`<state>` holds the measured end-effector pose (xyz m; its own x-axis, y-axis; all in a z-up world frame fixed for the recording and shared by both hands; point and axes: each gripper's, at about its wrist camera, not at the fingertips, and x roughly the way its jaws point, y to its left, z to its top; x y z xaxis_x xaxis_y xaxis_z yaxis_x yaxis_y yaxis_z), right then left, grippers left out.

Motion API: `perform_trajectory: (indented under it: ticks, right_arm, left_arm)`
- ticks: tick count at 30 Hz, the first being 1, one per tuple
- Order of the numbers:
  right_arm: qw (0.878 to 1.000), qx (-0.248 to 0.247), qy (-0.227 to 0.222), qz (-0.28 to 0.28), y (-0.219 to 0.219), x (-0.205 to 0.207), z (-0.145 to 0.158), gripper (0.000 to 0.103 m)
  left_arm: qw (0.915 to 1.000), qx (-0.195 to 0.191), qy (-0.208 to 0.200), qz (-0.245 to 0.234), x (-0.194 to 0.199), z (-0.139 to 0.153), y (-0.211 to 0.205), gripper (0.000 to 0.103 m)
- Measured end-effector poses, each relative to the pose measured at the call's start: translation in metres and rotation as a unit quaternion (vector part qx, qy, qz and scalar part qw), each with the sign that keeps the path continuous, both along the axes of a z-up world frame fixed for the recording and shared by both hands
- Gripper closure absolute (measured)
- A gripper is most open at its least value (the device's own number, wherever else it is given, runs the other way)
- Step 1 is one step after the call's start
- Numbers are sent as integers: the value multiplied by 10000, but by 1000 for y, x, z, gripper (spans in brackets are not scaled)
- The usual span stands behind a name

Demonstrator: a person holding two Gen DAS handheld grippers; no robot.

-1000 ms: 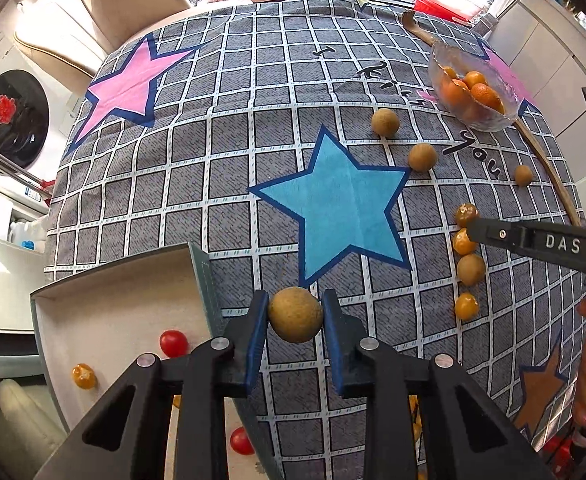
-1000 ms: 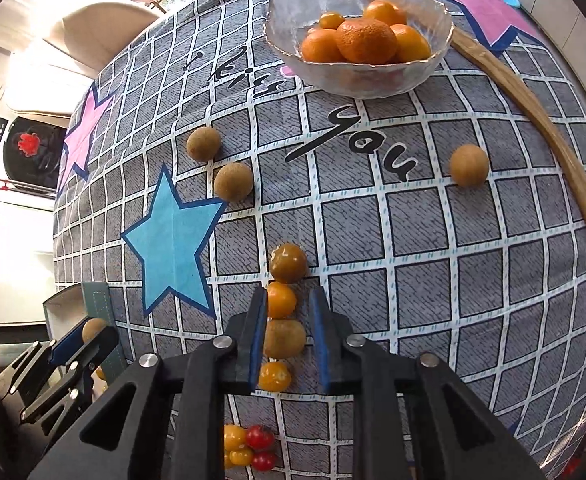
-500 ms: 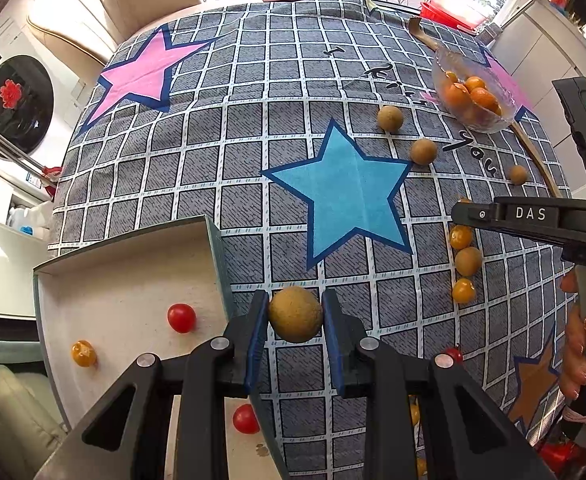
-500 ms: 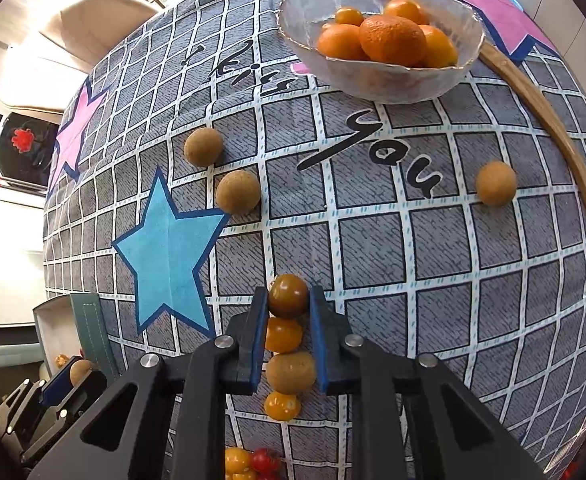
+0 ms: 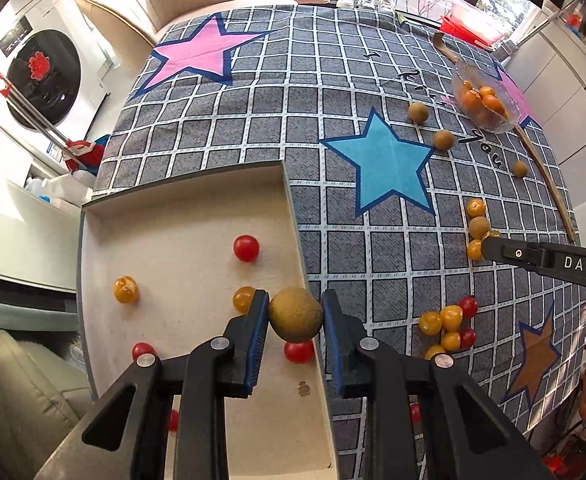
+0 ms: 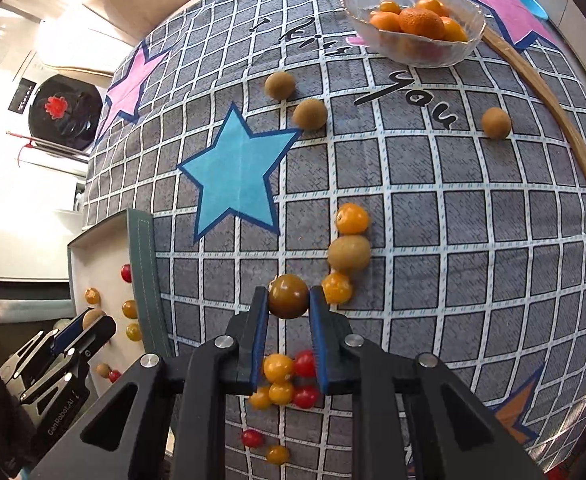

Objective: Organize fruits
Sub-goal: 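Carry both fruits over the beige tray and open both tools to drop them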

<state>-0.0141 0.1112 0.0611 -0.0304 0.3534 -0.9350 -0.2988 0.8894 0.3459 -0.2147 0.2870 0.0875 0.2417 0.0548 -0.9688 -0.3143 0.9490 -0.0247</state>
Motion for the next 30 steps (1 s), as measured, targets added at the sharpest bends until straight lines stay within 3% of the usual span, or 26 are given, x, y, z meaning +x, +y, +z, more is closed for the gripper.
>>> perform_trajectory:
  ticks: [17, 30]
  right_arm:
    - [9918, 146, 248, 1245, 100, -84, 10, 81]
    - [9738, -207, 536, 2198, 157, -144, -19, 81]
  left_arm:
    - [9923, 21, 508, 1128, -127, -30, 67, 75]
    - [9864, -77, 776, 1450, -163, -62, 87, 75]
